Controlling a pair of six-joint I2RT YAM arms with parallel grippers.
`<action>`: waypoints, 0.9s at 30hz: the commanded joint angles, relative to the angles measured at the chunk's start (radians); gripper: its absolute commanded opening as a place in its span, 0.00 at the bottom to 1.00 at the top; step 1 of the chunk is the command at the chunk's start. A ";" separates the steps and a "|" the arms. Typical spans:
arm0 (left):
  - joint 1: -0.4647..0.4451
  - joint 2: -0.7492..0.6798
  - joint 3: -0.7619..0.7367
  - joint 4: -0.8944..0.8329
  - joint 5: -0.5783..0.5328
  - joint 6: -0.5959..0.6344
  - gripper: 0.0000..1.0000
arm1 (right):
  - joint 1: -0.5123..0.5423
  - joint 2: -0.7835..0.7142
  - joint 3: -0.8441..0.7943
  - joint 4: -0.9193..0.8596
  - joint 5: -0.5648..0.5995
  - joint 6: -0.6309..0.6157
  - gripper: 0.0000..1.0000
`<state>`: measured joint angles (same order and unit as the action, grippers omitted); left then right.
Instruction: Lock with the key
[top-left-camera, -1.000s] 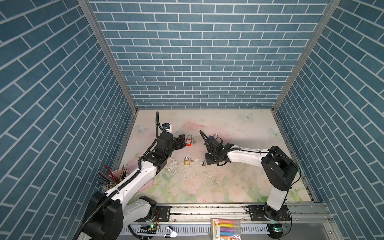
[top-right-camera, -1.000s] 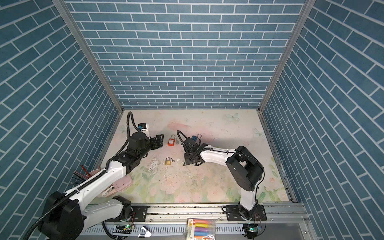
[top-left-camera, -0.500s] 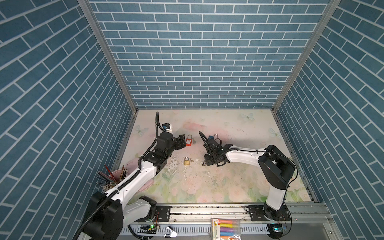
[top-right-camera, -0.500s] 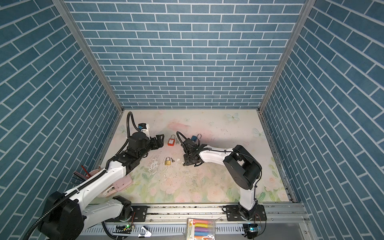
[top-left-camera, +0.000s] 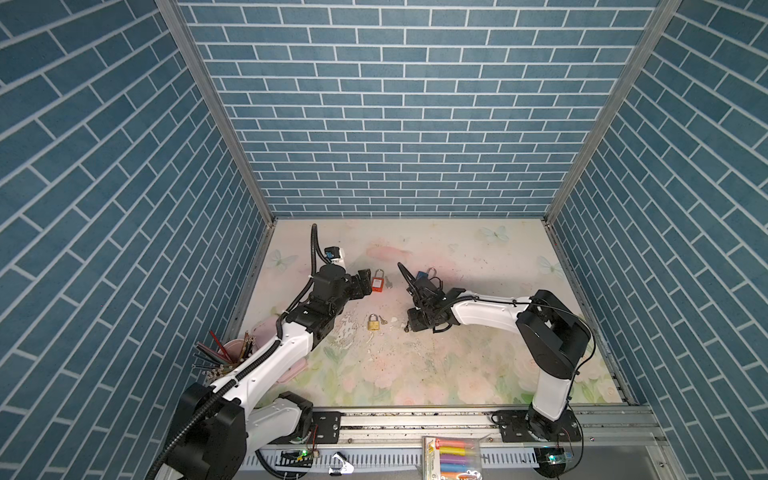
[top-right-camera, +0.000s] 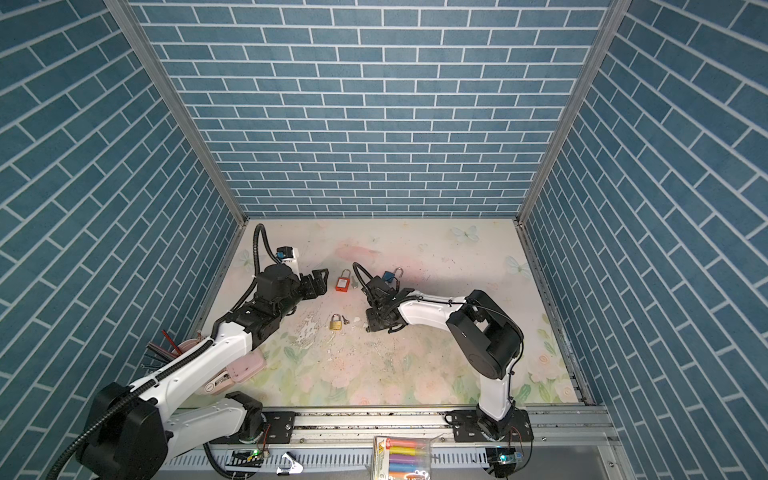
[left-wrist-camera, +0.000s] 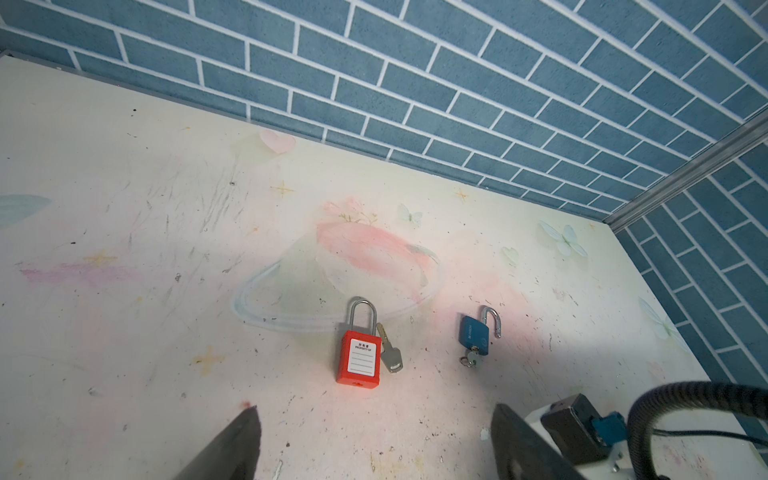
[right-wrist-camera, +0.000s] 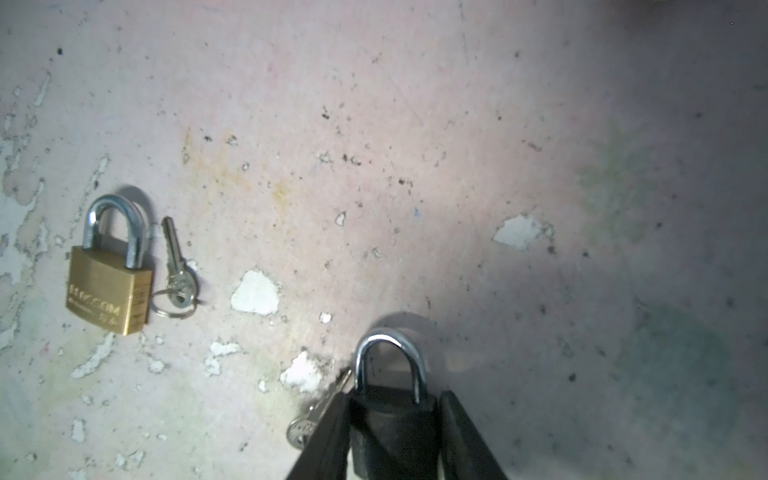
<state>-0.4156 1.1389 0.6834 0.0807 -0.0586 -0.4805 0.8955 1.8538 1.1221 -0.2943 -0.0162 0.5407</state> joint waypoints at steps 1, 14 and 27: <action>0.010 0.001 -0.013 0.012 -0.002 -0.007 0.87 | -0.003 -0.001 -0.007 -0.010 0.016 -0.018 0.37; 0.045 -0.054 -0.037 0.047 -0.024 -0.106 0.87 | -0.231 -0.253 -0.055 0.030 0.026 -0.053 0.48; 0.163 0.180 0.019 -0.003 0.291 -0.195 0.87 | -0.595 -0.310 -0.230 0.144 -0.219 -0.063 0.50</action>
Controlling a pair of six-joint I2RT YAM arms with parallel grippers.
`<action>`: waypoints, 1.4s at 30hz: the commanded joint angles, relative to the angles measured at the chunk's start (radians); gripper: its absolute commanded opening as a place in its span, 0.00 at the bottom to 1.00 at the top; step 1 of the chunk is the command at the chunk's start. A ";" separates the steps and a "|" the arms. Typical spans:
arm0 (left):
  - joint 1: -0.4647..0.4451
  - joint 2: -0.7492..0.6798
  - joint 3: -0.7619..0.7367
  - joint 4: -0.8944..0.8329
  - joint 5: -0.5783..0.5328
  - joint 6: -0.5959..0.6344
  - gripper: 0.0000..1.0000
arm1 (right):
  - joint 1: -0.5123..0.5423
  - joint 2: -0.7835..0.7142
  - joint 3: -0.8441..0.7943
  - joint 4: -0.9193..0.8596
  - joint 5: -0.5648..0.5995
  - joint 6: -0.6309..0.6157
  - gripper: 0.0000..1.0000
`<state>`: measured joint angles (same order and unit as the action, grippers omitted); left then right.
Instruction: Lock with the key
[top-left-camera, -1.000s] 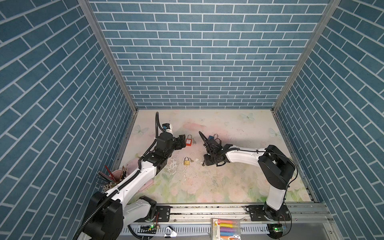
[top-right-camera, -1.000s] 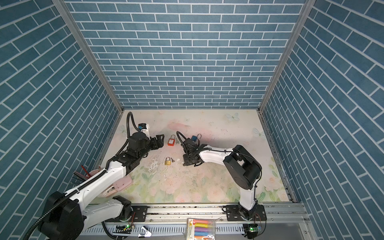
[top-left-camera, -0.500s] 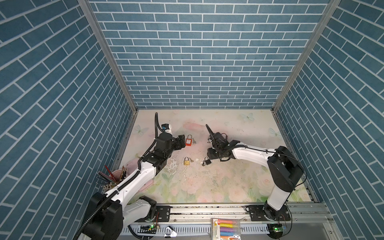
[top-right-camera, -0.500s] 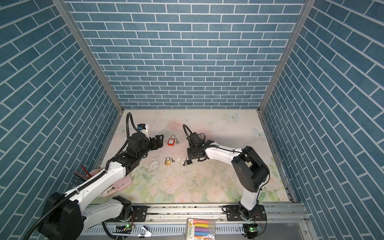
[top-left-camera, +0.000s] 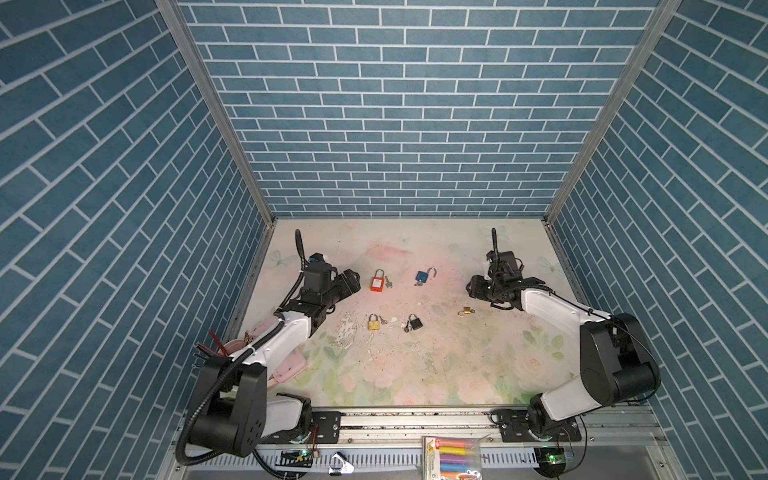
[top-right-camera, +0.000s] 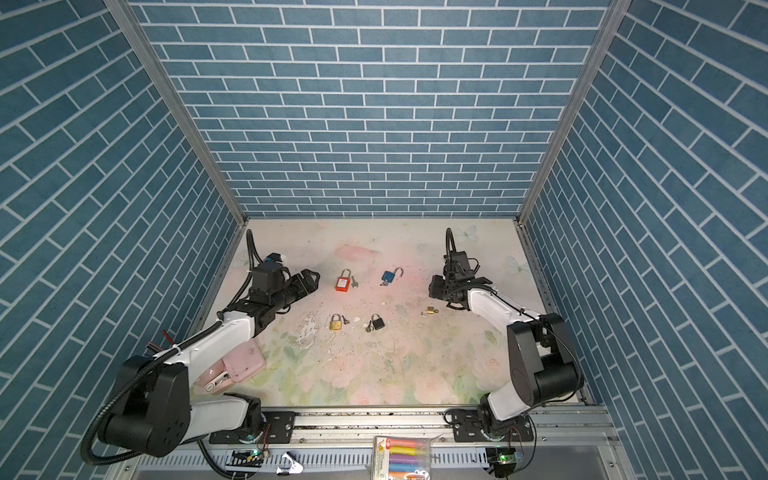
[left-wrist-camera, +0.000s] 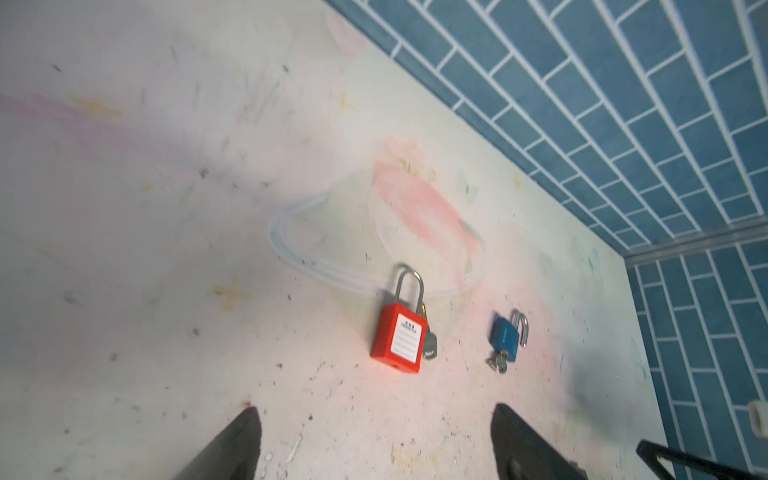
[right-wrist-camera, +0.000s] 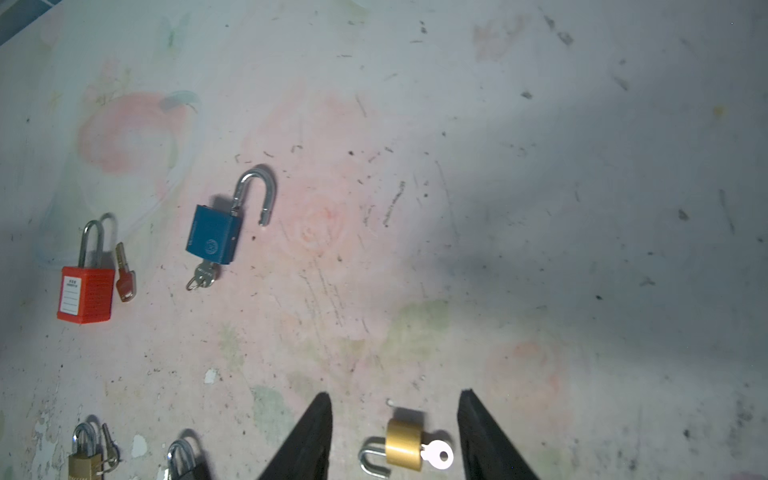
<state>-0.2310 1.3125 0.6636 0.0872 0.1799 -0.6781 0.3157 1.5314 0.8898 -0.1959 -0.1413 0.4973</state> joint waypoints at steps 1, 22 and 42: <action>-0.037 0.011 0.052 -0.019 0.034 0.015 0.87 | -0.022 0.018 0.001 0.058 -0.101 -0.021 0.50; -0.455 0.513 0.639 -0.371 -0.358 0.388 0.87 | 0.022 -0.011 -0.056 0.177 -0.161 -0.008 0.57; -0.513 0.908 1.002 -0.441 -0.397 0.407 0.86 | 0.025 -0.218 -0.232 0.270 -0.183 0.007 0.70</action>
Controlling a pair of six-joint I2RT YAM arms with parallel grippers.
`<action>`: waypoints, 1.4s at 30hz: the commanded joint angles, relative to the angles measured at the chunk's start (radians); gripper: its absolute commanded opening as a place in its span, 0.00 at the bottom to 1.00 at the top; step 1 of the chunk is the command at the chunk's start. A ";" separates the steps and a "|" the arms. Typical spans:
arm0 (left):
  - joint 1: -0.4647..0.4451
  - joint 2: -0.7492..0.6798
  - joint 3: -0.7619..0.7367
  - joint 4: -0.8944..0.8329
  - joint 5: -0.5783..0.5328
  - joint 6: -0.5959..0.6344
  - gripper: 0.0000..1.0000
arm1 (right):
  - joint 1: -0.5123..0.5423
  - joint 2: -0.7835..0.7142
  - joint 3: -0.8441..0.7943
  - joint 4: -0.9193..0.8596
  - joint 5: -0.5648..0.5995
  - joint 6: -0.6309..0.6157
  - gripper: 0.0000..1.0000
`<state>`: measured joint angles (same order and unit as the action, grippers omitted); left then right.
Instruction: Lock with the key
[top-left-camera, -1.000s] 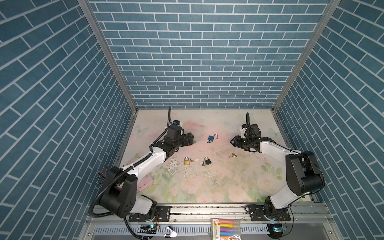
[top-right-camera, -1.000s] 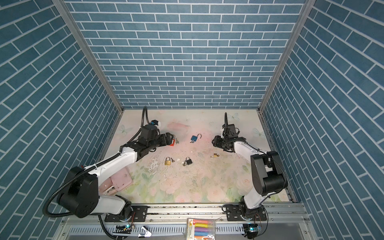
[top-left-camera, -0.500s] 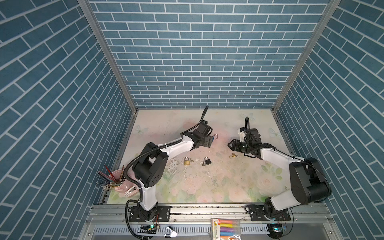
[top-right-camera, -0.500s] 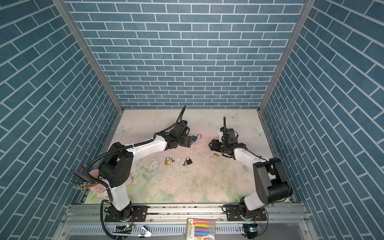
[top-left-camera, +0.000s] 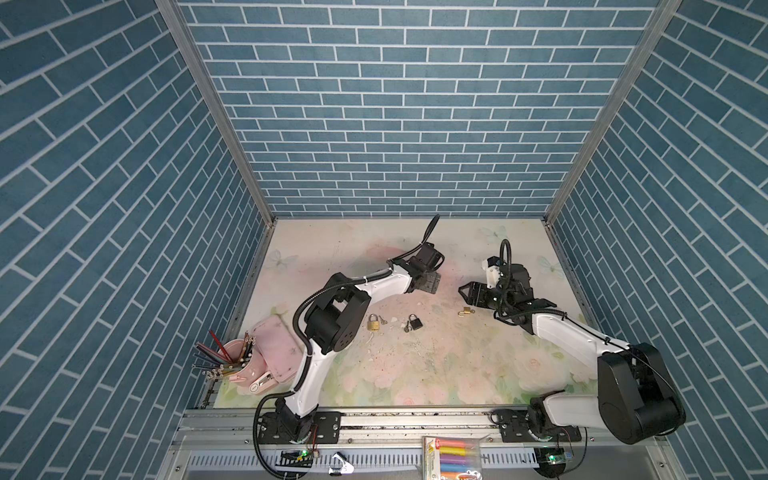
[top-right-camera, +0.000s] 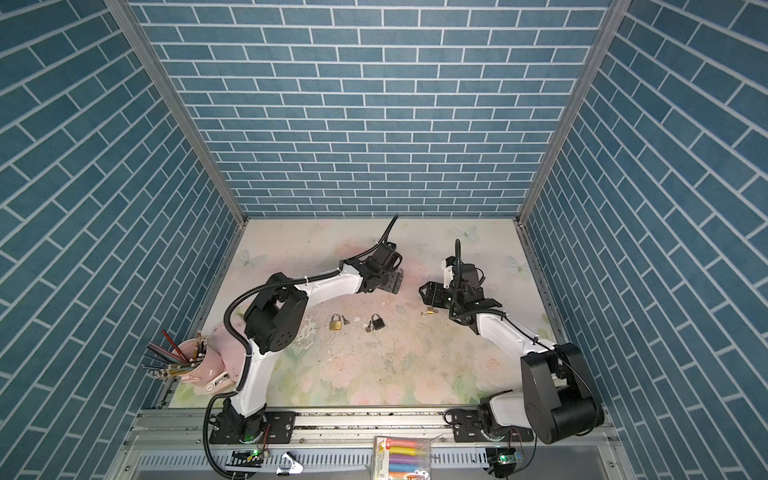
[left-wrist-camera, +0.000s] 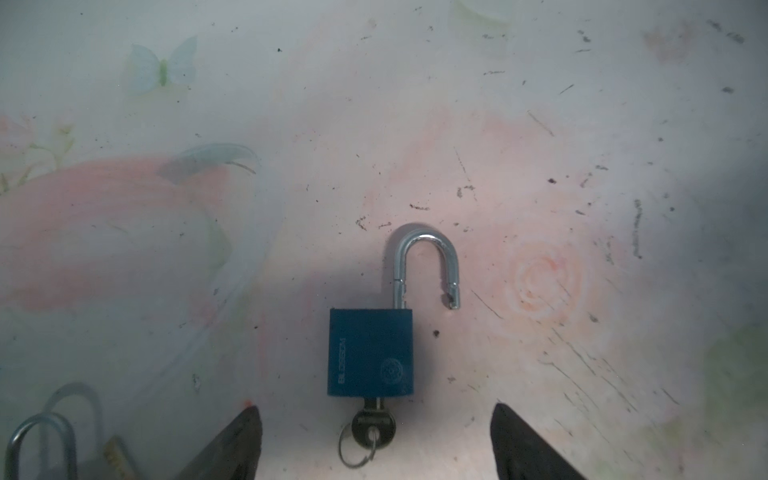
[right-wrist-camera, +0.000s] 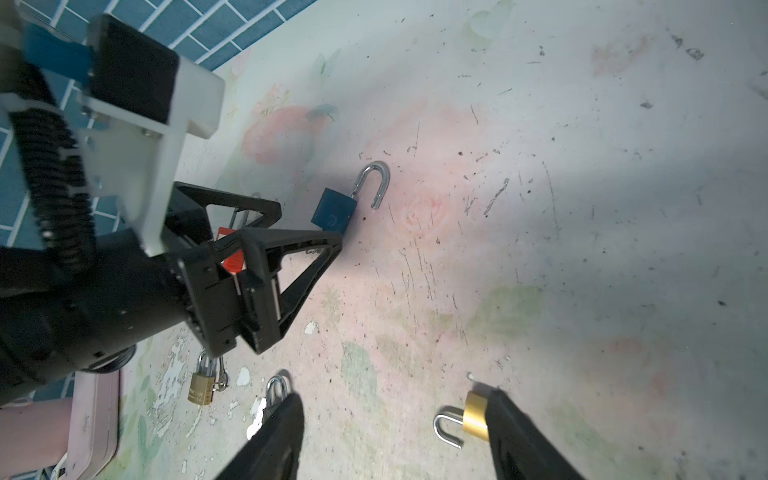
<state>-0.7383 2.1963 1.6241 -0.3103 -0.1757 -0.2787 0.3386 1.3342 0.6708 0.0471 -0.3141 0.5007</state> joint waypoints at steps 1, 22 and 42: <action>-0.004 0.034 0.049 -0.047 -0.045 0.004 0.85 | 0.003 -0.022 -0.014 0.028 -0.013 0.002 0.70; -0.012 0.148 0.163 -0.105 -0.064 0.022 0.40 | 0.002 -0.024 -0.005 0.023 0.013 0.013 0.68; -0.009 -0.520 -0.461 0.457 0.170 0.528 0.10 | -0.029 -0.276 0.038 -0.052 -0.183 0.039 0.66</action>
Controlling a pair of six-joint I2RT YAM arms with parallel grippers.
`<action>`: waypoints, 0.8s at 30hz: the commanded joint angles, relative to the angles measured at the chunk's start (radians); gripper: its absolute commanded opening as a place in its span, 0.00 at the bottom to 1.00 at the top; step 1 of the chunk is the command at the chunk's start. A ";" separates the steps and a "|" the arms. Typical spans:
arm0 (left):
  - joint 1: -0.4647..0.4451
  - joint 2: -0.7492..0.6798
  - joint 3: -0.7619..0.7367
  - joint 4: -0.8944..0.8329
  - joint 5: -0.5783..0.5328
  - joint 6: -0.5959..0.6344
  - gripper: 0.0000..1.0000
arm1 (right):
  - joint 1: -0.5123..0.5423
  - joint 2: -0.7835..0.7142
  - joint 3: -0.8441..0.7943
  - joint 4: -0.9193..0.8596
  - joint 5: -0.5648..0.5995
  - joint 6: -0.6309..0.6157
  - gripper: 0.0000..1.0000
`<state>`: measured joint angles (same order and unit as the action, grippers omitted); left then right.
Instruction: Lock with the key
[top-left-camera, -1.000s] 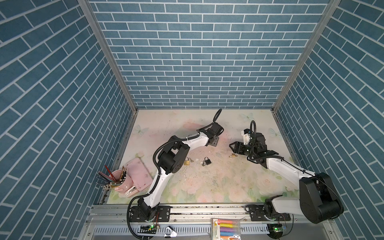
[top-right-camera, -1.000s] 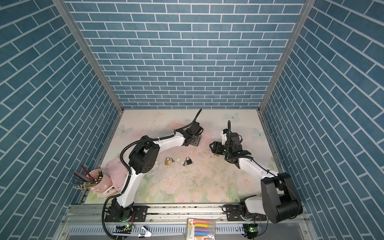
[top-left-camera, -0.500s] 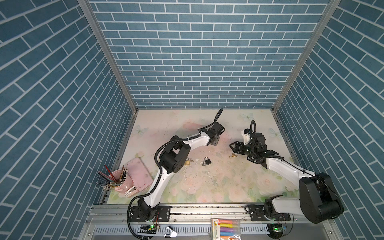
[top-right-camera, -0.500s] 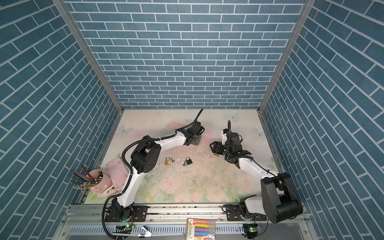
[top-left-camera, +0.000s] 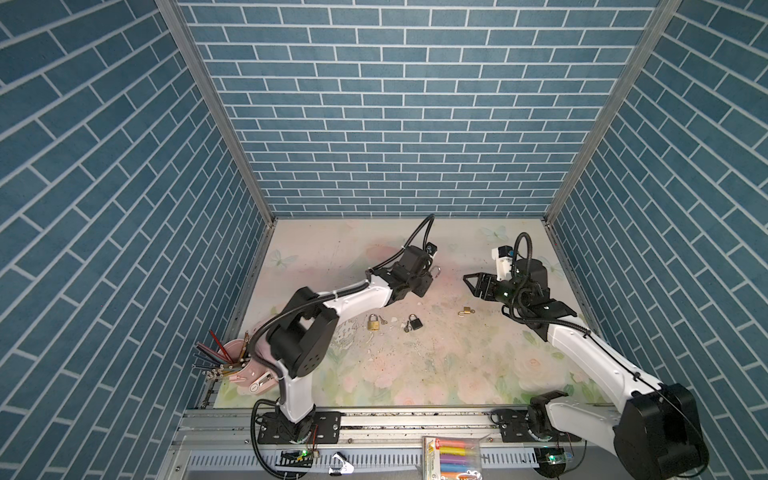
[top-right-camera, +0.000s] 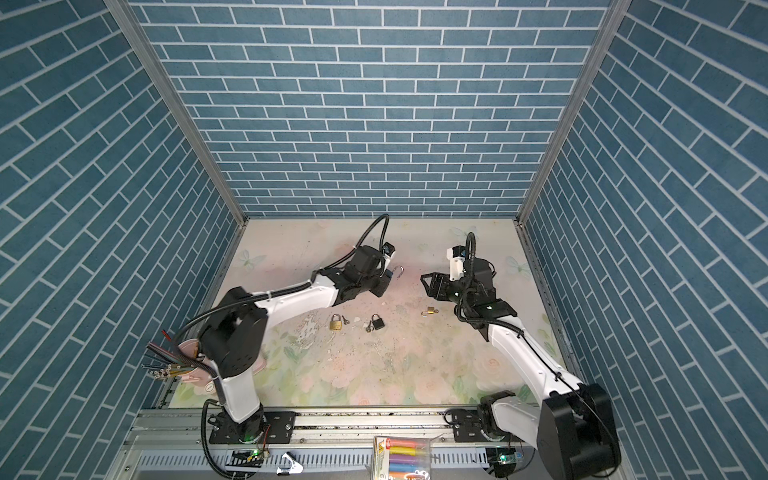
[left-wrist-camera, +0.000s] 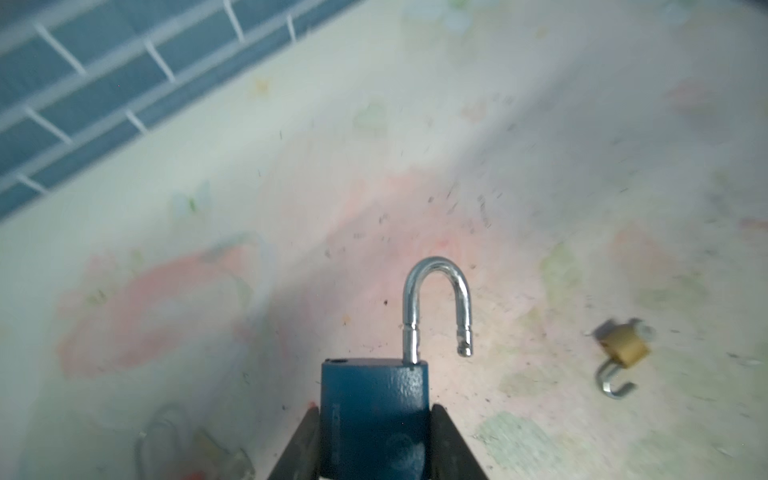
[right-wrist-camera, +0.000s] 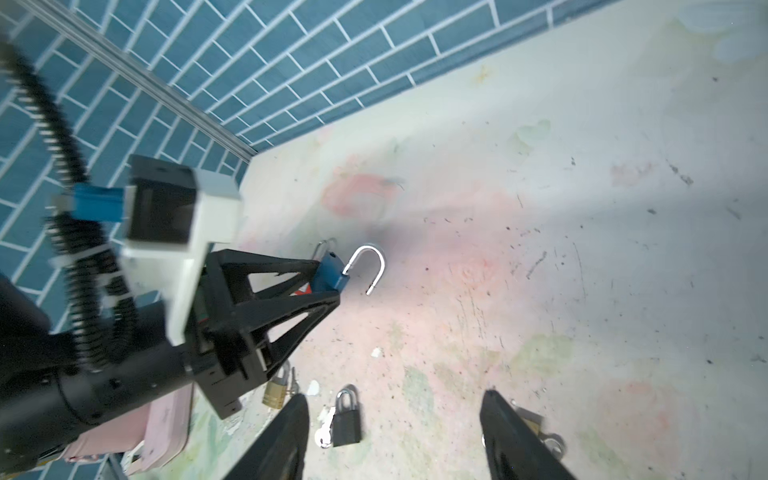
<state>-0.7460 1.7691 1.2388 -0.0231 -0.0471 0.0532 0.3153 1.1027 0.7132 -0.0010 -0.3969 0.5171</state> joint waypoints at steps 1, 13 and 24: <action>-0.001 -0.137 -0.126 0.201 0.051 0.252 0.09 | -0.005 -0.066 -0.021 0.023 -0.153 0.022 0.66; 0.011 -0.401 -0.405 0.301 0.275 0.509 0.07 | 0.227 -0.043 -0.030 0.014 -0.379 -0.072 0.63; 0.010 -0.437 -0.420 0.307 0.311 0.501 0.06 | 0.227 0.044 0.003 -0.009 -0.237 -0.043 0.56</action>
<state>-0.7391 1.3605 0.8238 0.2234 0.2321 0.5304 0.5571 1.1175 0.6792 0.0032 -0.6926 0.4824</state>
